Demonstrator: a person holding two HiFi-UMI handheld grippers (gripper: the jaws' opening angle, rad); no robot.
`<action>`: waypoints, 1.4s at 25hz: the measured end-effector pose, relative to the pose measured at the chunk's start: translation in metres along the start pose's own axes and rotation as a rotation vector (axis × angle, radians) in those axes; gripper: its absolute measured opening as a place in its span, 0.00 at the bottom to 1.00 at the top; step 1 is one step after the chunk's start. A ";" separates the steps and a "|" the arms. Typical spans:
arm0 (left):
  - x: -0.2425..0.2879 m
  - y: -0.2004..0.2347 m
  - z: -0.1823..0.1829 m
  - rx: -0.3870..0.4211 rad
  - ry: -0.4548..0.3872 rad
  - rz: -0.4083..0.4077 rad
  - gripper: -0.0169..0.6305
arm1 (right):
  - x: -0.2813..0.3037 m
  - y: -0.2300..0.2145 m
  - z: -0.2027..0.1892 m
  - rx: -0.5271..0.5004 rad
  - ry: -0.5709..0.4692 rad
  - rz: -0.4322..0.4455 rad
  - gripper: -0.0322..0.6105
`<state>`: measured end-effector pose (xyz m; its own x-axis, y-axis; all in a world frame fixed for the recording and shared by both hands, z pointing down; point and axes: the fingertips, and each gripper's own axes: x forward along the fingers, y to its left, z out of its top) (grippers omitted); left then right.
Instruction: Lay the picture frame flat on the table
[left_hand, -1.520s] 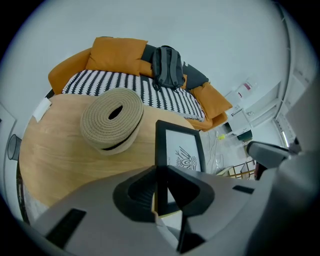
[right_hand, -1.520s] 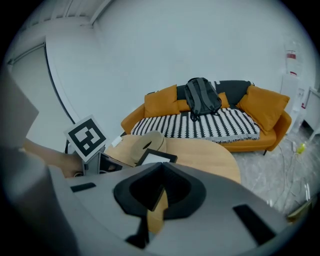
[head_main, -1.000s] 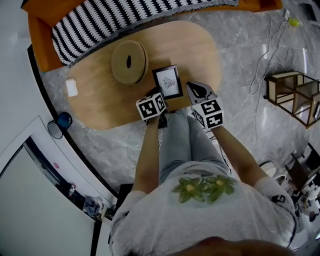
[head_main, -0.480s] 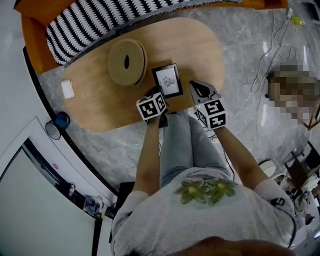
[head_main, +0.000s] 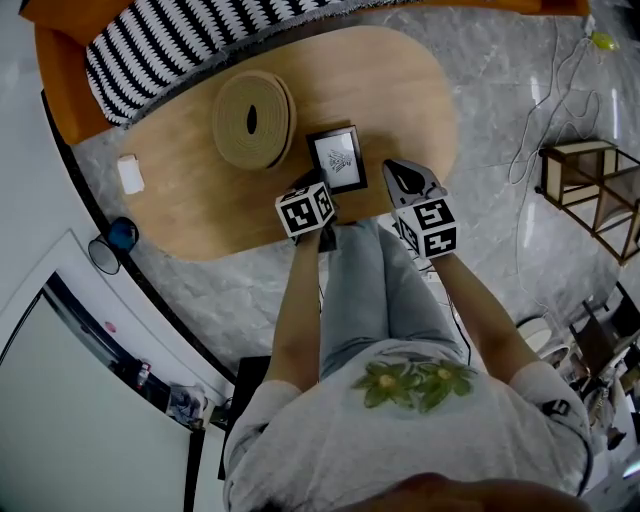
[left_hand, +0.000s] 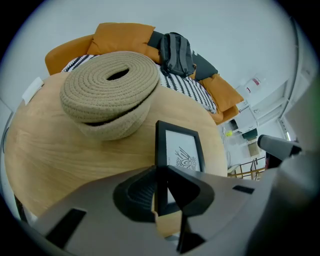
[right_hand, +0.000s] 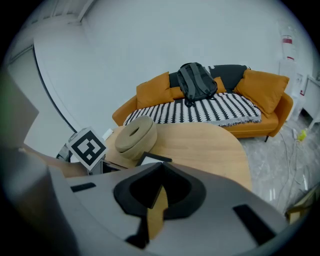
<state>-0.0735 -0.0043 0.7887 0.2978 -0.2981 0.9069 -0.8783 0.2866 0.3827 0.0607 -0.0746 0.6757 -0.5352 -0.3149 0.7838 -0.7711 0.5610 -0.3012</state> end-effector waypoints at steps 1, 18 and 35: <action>0.002 0.000 -0.001 0.000 0.003 0.000 0.15 | 0.001 -0.001 0.000 0.001 0.000 0.000 0.06; 0.031 0.008 -0.002 0.007 0.037 0.010 0.15 | 0.012 -0.010 -0.013 0.036 0.039 0.002 0.06; 0.048 0.016 -0.011 0.043 0.063 0.029 0.15 | 0.012 -0.007 -0.021 0.051 0.052 -0.005 0.06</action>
<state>-0.0694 -0.0040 0.8408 0.2940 -0.2325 0.9271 -0.9016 0.2546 0.3498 0.0671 -0.0662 0.6988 -0.5136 -0.2766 0.8122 -0.7911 0.5192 -0.3235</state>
